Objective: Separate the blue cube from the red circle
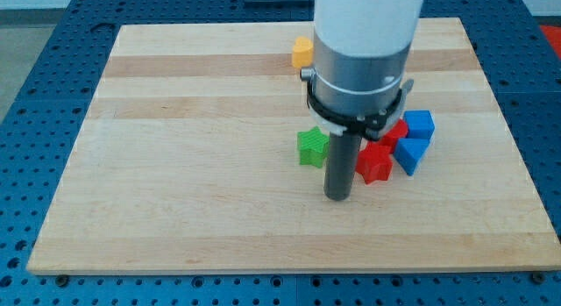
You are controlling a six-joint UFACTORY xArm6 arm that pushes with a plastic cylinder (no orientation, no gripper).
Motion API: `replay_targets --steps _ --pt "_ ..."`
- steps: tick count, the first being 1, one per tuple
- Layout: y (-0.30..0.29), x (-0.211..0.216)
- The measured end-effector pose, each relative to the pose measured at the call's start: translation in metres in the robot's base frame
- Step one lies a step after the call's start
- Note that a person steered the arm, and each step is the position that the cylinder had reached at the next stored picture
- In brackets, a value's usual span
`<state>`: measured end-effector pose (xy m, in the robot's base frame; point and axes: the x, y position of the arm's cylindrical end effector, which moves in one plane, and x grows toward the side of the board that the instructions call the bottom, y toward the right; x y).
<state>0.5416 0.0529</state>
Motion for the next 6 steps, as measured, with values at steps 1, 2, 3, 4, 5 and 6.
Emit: replay_targets --steps 1,2,3,4,5,6 --pt "-0.002 -0.014" --pt "0.017 -0.054" --pt "0.02 -0.081" --pt "0.037 -0.11" --pt "0.08 -0.129" --pt "0.125 -0.129"
